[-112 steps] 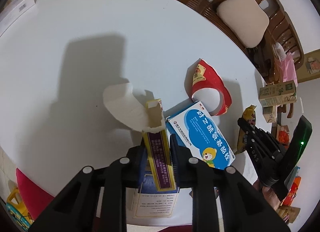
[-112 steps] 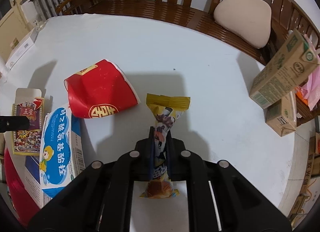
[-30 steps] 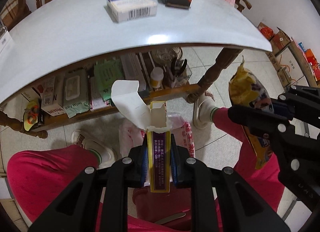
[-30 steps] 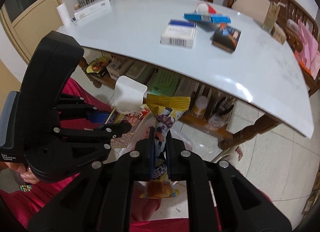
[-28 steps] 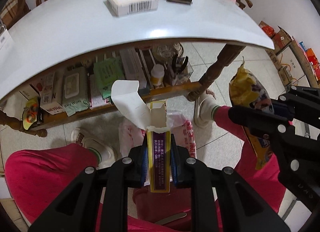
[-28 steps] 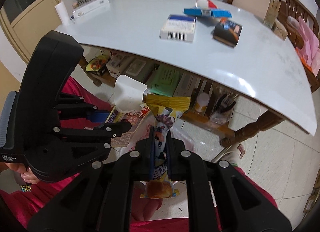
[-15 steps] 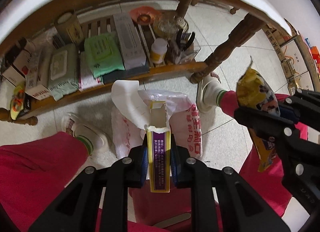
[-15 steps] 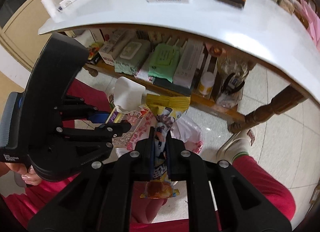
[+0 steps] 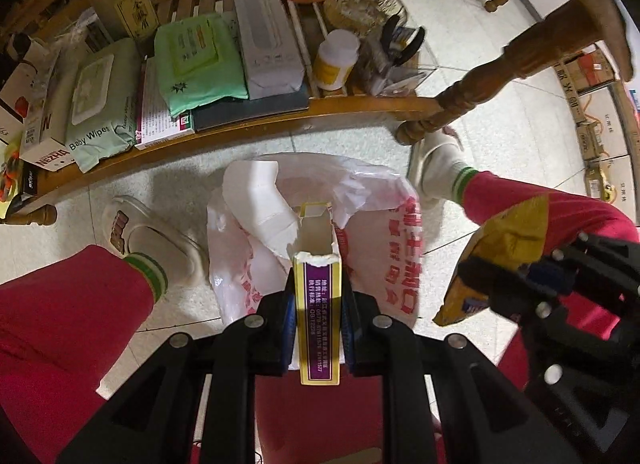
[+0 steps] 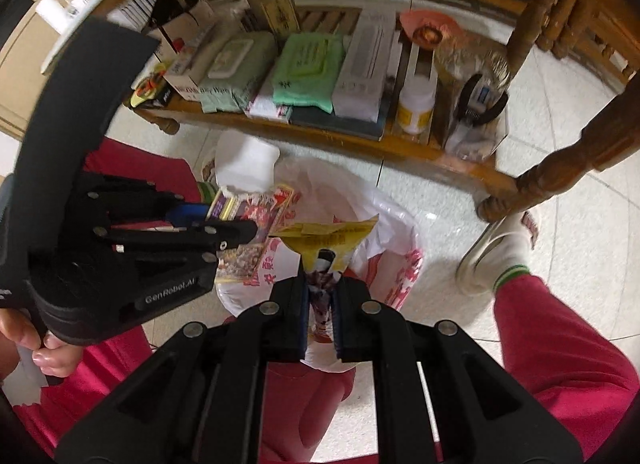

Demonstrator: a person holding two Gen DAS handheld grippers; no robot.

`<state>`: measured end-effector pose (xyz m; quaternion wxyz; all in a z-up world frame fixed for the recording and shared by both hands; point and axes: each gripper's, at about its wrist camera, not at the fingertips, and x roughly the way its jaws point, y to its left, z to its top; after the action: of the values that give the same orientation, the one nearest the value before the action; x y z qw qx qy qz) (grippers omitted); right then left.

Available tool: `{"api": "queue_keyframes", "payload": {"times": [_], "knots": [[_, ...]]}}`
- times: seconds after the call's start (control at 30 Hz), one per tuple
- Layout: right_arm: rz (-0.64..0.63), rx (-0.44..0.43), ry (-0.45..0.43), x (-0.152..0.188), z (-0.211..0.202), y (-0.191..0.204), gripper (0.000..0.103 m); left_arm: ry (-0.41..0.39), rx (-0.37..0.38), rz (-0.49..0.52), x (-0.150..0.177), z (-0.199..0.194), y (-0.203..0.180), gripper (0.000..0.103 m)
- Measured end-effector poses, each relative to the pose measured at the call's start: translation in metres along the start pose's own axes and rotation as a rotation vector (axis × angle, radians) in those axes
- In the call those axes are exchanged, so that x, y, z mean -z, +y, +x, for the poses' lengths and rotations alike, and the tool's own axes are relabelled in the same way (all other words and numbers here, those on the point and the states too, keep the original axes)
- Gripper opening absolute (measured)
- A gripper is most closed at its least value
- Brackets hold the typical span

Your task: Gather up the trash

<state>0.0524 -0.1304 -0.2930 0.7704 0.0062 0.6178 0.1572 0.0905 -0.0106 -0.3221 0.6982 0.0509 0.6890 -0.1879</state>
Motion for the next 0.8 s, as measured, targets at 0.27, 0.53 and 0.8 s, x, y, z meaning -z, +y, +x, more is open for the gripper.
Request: {"api": "queue_keyframes", "payload": {"times": [0.27,0.53,0.8], "knots": [[0.039,-0.020,0.076,0.001,0.041,-0.008,0.010,0.079,0.012,-0.040,-0.008,0.033,0.012,0.019],[0.076,-0.047,0.143,0.002,0.076,-0.014,0.010,0.164,0.016,-0.085,-0.015,0.069,0.023,0.019],[0.068,-0.057,0.193,0.007,0.100,-0.012,0.010,0.210,0.014,-0.097,-0.019,0.089,0.025,0.019]]}}
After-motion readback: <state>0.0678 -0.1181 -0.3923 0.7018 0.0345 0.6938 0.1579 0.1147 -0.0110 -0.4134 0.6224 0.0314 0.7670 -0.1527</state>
